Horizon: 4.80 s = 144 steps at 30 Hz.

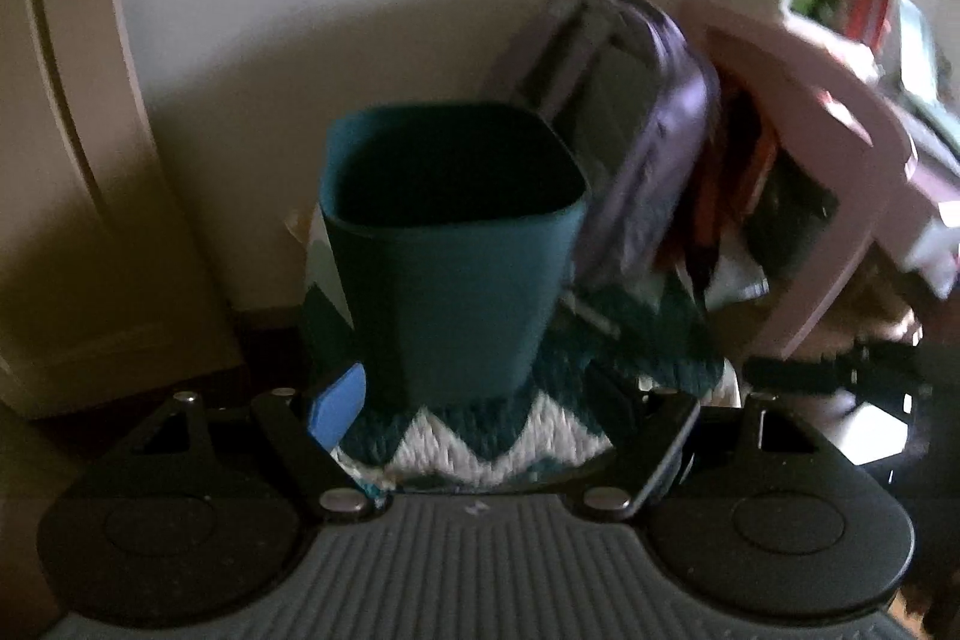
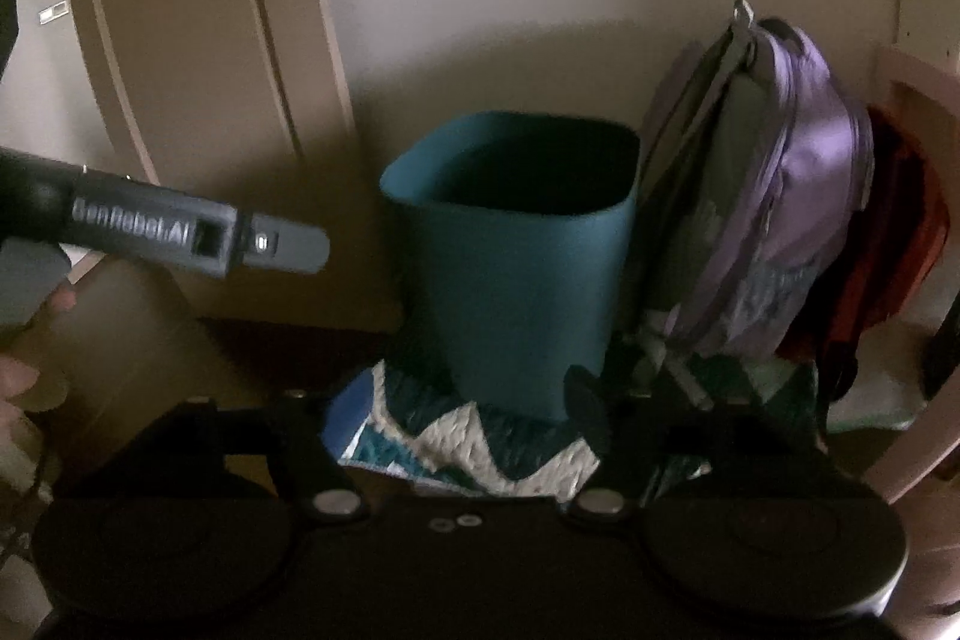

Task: Collect trash
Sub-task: 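Move both tools back down toward the remaining trash on the floor, then grasp the grey plastic bag with the left gripper while the right gripper grasps the white tissue, then lift the grey bag and white tissue with both grippers over the wastebasket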

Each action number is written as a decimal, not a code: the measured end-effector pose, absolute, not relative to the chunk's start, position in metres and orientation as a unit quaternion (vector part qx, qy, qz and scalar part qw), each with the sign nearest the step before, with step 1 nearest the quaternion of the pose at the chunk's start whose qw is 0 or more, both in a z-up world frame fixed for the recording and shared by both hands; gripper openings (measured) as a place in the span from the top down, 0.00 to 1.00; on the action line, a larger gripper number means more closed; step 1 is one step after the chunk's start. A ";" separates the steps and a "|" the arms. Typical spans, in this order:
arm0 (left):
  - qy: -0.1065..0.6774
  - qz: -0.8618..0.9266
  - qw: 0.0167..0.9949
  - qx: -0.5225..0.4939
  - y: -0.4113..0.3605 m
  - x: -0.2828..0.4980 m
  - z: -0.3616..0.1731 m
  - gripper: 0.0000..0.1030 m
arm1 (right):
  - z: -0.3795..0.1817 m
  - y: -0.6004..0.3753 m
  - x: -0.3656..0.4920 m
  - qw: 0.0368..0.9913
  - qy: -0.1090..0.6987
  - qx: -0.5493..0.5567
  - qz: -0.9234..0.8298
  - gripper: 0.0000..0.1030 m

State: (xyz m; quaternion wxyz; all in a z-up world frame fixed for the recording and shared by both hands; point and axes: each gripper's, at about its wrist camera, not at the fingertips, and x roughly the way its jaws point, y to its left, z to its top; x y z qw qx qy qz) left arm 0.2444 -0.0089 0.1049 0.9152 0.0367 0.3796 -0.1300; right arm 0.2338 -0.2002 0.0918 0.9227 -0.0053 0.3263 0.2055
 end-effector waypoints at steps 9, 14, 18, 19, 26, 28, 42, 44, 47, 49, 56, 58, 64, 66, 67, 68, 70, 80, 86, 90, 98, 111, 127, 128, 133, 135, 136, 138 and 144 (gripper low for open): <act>0.416 -0.147 0.895 0.065 -0.003 0.211 0.041 0.22 | 0.036 -0.207 0.210 0.907 0.360 0.011 0.218 0.17; 0.441 -0.153 0.882 0.067 0.008 0.211 0.000 0.22 | -0.005 -0.208 0.206 0.900 0.372 0.013 0.226 0.08; 0.466 -0.168 0.866 0.062 0.017 0.220 -0.035 0.18 | -0.043 -0.206 0.211 0.893 0.392 0.008 0.222 0.07; 0.474 -0.178 0.860 0.056 0.019 0.224 -0.045 0.18 | -0.053 -0.205 0.213 0.890 0.398 0.007 0.220 0.07; 0.514 -0.192 0.834 0.058 0.031 0.254 -0.119 0.02 | -0.132 -0.200 0.236 0.870 0.451 -0.010 0.198 0.07; 0.529 -0.185 0.825 0.067 0.035 0.267 -0.143 0.02 | -0.158 -0.200 0.245 0.861 0.473 -0.006 0.187 0.07; 0.661 -0.164 0.719 0.142 0.085 0.326 -0.354 0.02 | -0.337 -0.192 0.297 0.775 0.620 0.009 0.124 0.10; 0.668 -0.163 0.706 0.169 0.089 0.324 -0.385 0.02 | -0.357 -0.191 0.303 0.763 0.636 0.010 0.116 0.12; 0.674 -0.182 0.689 0.196 0.090 0.316 -0.425 0.02 | -0.384 -0.189 0.311 0.748 0.655 0.006 0.109 0.13; 0.674 -0.195 0.681 0.211 0.089 0.309 -0.446 0.02 | -0.402 -0.187 0.314 0.738 0.666 0.007 0.111 0.14; 0.693 -0.202 0.658 0.215 0.088 0.299 -0.509 0.02 | -0.449 -0.183 0.320 0.722 0.683 -0.013 0.109 0.17; 0.699 -0.204 0.654 0.203 0.091 0.300 -0.519 0.02 | -0.462 -0.183 0.323 0.717 0.689 -0.009 0.105 0.18; 0.713 -0.216 0.646 0.165 0.100 0.297 -0.552 0.02 | -0.495 -0.179 0.326 0.694 0.713 0.011 0.104 0.24; 0.719 -0.214 0.642 0.156 0.100 0.295 -0.562 0.02 | -0.502 -0.176 0.326 0.690 0.716 0.017 0.104 0.25; 0.721 -0.214 0.640 0.155 0.100 0.295 -0.566 0.02 | -0.505 -0.175 0.325 0.688 0.718 0.016 0.104 0.26; 0.720 -0.214 0.641 0.156 0.099 0.294 -0.569 0.02 | -0.508 -0.174 0.325 0.687 0.719 0.014 0.105 0.28; 0.718 -0.213 0.644 0.157 0.097 0.292 -0.572 0.03 | -0.514 -0.173 0.325 0.685 0.721 0.011 0.103 0.33; 0.736 -0.194 0.634 0.137 0.103 0.284 -0.586 0.50 | -0.535 -0.173 0.324 0.665 0.741 0.001 0.091 0.51; 0.738 -0.188 0.638 0.117 0.108 0.284 -0.583 0.57 | -0.541 -0.165 0.326 0.661 0.745 -0.021 0.093 0.89; 0.737 -0.172 0.645 0.103 0.115 0.286 -0.578 0.58 | -0.531 -0.160 0.323 0.668 0.735 -0.047 0.100 0.95; 0.714 -0.158 0.679 0.071 0.119 0.299 -0.526 0.58 | -0.466 -0.168 0.325 0.703 0.700 -0.045 0.114 0.96; 0.593 -0.181 0.781 0.072 0.101 0.319 -0.337 0.58 | -0.284 -0.174 0.299 0.801 0.583 -0.016 0.132 0.96; 0.465 -0.153 0.871 0.037 0.077 0.261 -0.097 0.58 | -0.071 -0.180 0.231 0.888 0.426 0.040 0.169 0.96; 0.460 -0.154 0.874 0.035 0.075 0.257 -0.085 0.58 | -0.063 -0.181 0.227 0.891 0.418 0.041 0.172 0.96; 0.432 -0.152 0.889 0.025 0.055 0.245 -0.039 0.58 | -0.011 -0.184 0.214 0.909 0.374 0.037 0.181 0.96; 0.424 -0.148 0.893 0.022 0.046 0.245 -0.021 0.58 | 0.008 -0.185 0.212 0.915 0.357 0.034 0.182 0.96; 0.419 -0.148 0.896 0.020 0.043 0.245 -0.014 0.58 | 0.016 -0.186 0.212 0.918 0.351 0.033 0.182 0.96; 0.404 -0.148 0.903 0.018 0.035 0.245 0.003 0.58 | 0.035 -0.188 0.213 0.926 0.330 0.029 0.180 0.96; 0.369 -0.133 0.920 0.000 0.018 0.261 0.050 0.57 | 0.077 -0.193 0.227 0.943 0.281 0.029 0.175 0.96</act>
